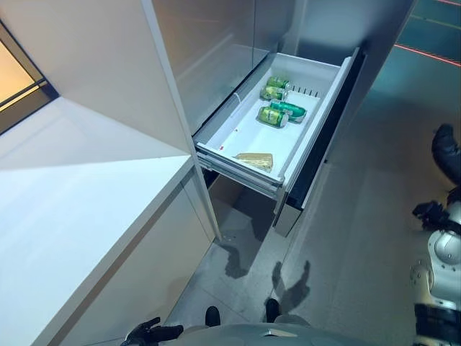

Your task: Put drinks into fridge and close the fridge

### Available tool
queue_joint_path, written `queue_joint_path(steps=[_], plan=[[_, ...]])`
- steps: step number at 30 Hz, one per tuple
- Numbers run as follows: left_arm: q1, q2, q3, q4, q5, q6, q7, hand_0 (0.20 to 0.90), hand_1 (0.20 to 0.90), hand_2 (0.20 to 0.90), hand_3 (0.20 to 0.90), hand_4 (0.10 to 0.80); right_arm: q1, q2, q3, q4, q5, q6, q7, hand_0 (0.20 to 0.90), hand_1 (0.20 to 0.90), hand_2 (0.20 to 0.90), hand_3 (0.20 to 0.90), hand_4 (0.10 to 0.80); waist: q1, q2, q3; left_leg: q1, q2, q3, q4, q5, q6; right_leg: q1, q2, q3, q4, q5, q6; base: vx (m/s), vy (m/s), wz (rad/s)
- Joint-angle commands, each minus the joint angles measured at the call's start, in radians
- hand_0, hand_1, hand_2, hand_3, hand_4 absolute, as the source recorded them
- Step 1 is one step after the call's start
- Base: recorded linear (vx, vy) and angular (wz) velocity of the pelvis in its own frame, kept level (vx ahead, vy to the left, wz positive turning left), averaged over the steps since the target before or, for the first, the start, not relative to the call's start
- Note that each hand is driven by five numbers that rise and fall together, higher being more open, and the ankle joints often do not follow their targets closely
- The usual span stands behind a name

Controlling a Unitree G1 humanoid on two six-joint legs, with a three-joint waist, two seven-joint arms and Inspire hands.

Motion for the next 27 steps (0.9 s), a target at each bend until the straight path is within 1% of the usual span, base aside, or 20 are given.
queue_joint_path(steps=[1, 2, 4, 5, 6, 8, 9, 10, 11, 13, 16, 18, 20, 21, 24, 27], plan=[[-0.004, 0.036, 0.016, 0.028, 0.024, -0.030, 0.012, 0.900, 0.900, 0.900, 0.900, 0.800, -0.026, -0.011, -0.019, -0.042, 0.008, -0.022, 0.046, 0.900, 0.900, 0.900, 0.900, 0.800, 0.007, -0.014, -0.012, 0.007, -0.067, 0.069, 0.043, -0.098, 0.078, -0.051, 0.030, 0.043, 0.096, -0.026, 0.001, 0.001, -0.007, -0.07], [-0.001, 0.032, 0.014, 0.021, 0.020, -0.029, 0.015, 0.900, 0.900, 0.900, 0.900, 0.800, -0.015, -0.006, -0.007, -0.032, 0.028, 0.004, 0.058, 0.900, 0.900, 0.900, 0.900, 0.800, 0.001, -0.011, 0.002, -0.008, -0.070, 0.078, 0.087, -0.109, 0.081, -0.066, 0.024, 0.040, 0.132, -0.037, -0.006, -0.026, 0.008, -0.09], [0.002, 0.022, 0.012, -0.004, 0.013, -0.021, 0.031, 0.900, 0.900, 0.900, 0.900, 0.800, 0.006, 0.005, 0.023, -0.018, 0.034, 0.020, 0.077, 0.900, 0.900, 0.900, 0.900, 0.800, -0.007, -0.007, 0.047, -0.056, -0.075, 0.083, 0.194, -0.132, 0.085, -0.109, 0.016, 0.035, 0.230, -0.066, -0.021, -0.036, 0.014, -0.15], [0.002, 0.021, 0.013, -0.008, 0.011, -0.020, 0.033, 0.900, 0.900, 0.900, 0.900, 0.800, 0.009, 0.005, 0.028, -0.014, 0.035, 0.019, 0.078, 0.900, 0.900, 0.900, 0.900, 0.800, -0.009, -0.008, 0.053, -0.064, -0.077, 0.085, 0.213, -0.138, 0.086, -0.116, 0.014, 0.033, 0.243, -0.071, -0.024, -0.034, 0.012, -0.22], [0.001, 0.018, 0.017, -0.026, 0.009, -0.012, 0.044, 0.900, 0.900, 0.900, 0.900, 0.800, 0.018, 0.011, 0.050, 0.002, 0.044, 0.033, 0.098, 0.900, 0.900, 0.900, 0.900, 0.800, -0.013, -0.008, 0.085, -0.099, -0.082, 0.091, 0.286, -0.165, 0.092, -0.140, 0.009, 0.030, 0.302, -0.098, -0.037, -0.019, 0.002, -0.13], [0.000, 0.019, 0.020, -0.038, 0.012, -0.003, 0.054, 0.900, 0.900, 0.900, 0.900, 0.800, 0.020, 0.014, 0.064, 0.012, 0.048, 0.049, 0.111, 0.900, 0.900, 0.900, 0.900, 0.800, -0.015, -0.009, 0.102, -0.119, -0.083, 0.093, 0.326, -0.182, 0.096, -0.156, 0.008, 0.029, 0.337, -0.115, -0.043, -0.006, 0.000, -0.04], [-0.002, 0.023, 0.020, -0.055, 0.005, 0.003, 0.071, 0.900, 0.900, 0.900, 0.900, 0.800, 0.022, 0.014, 0.083, 0.029, 0.055, 0.075, 0.134, 0.900, 0.900, 0.900, 0.900, 0.800, -0.016, -0.009, 0.131, -0.148, -0.080, 0.104, 0.382, -0.204, 0.103, -0.185, 0.001, 0.015, 0.403, -0.141, -0.055, 0.000, 0.000, 0.00], [-0.002, 0.023, 0.020, -0.057, 0.006, 0.004, 0.073, 0.900, 0.900, 0.900, 0.900, 0.800, 0.021, 0.014, 0.085, 0.031, 0.055, 0.079, 0.138, 0.900, 0.900, 0.900, 0.900, 0.800, -0.016, -0.010, 0.133, -0.153, -0.080, 0.104, 0.389, -0.207, 0.104, -0.190, 0.000, 0.014, 0.412, -0.146, -0.056, 0.000, 0.000, 0.00], [-0.010, 0.030, 0.018, -0.066, -0.003, 0.016, 0.086, 0.900, 0.900, 0.900, 0.900, 0.800, 0.019, 0.005, 0.098, 0.044, 0.066, 0.095, 0.165, 0.900, 0.900, 0.900, 0.900, 0.800, -0.018, -0.009, 0.152, -0.183, -0.080, 0.105, 0.428, -0.214, 0.109, -0.223, -0.001, 0.014, 0.461, -0.160, -0.068, 0.000, 0.000, 0.00], [-0.027, 0.039, 0.011, -0.073, -0.027, 0.028, 0.096, 0.900, 0.900, 0.900, 0.900, 0.800, 0.004, -0.007, 0.111, 0.051, 0.065, 0.111, 0.183, 0.900, 0.900, 0.900, 0.900, 0.800, -0.019, -0.007, 0.168, -0.215, -0.081, 0.101, 0.452, -0.215, 0.112, -0.260, 0.001, 0.013, 0.497, -0.169, -0.076, -0.063, -0.012, -0.01], [-0.075, 0.054, -0.004, -0.074, -0.075, 0.043, 0.105, 0.900, 0.900, 0.900, 0.900, 0.800, -0.056, -0.043, 0.140, 0.065, 0.066, 0.139, 0.208, 0.900, 0.900, 0.900, 0.900, 0.800, -0.019, 0.003, 0.209, -0.287, -0.086, 0.087, 0.496, -0.205, 0.107, -0.331, 0.007, 0.014, 0.553, -0.177, -0.091, -0.166, -0.012, 0.05], [-0.108, 0.063, -0.030, -0.077, -0.107, 0.040, 0.111, 0.900, 0.900, 0.900, 0.900, 0.800, -0.124, -0.081, 0.176, 0.078, 0.070, 0.175, 0.220, 0.900, 0.900, 0.900, 0.900, 0.800, -0.013, 0.014, 0.239, -0.334, -0.089, 0.076, 0.510, -0.188, 0.102, -0.380, 0.015, 0.014, 0.576, -0.178, -0.101, -0.172, -0.032, 0.05], [-0.124, 0.066, -0.040, -0.076, -0.118, 0.037, 0.113, 0.900, 0.900, 0.900, 0.900, 0.800, -0.152, -0.092, 0.193, 0.089, 0.063, 0.178, 0.220, 0.900, 0.900, 0.900, 0.900, 0.800, -0.010, 0.018, 0.252, -0.356, -0.090, 0.069, 0.520, -0.183, 0.101, -0.399, 0.019, 0.014, 0.587, -0.179, -0.105, -0.121, -0.044, 0.02], [-0.147, 0.068, -0.056, -0.072, -0.133, 0.029, 0.120, 0.900, 0.900, 0.900, 0.900, 0.800, -0.202, -0.111, 0.226, 0.106, 0.062, 0.182, 0.228, 0.900, 0.900, 0.900, 0.900, 0.800, -0.002, 0.024, 0.270, -0.383, -0.092, 0.064, 0.527, -0.175, 0.099, -0.427, 0.022, 0.010, 0.600, -0.180, -0.110, -0.122, -0.051, -0.03], [-0.170, 0.068, -0.074, -0.066, -0.149, 0.027, 0.126, 0.900, 0.900, 0.900, 0.900, 0.800, -0.267, -0.133, 0.265, 0.120, 0.051, 0.201, 0.240, 0.900, 0.900, 0.900, 0.900, 0.800, 0.005, 0.033, 0.288, -0.405, -0.094, 0.057, 0.534, -0.164, 0.094, -0.448, 0.025, 0.009, 0.610, -0.178, -0.114, -0.080, -0.028, -0.01], [-0.205, 0.064, -0.099, -0.066, -0.166, 0.028, 0.136, 0.900, 0.900, 0.900, 0.900, 0.800, -0.412, -0.158, 0.343, 0.150, 0.022, 0.241, 0.286, 0.900, 0.900, 0.900, 0.900, 0.800, 0.020, 0.048, 0.318, -0.434, -0.098, 0.050, 0.555, -0.160, 0.087, -0.474, 0.023, 0.006, 0.624, -0.181, -0.119, -0.084, 0.009, 0.02]])
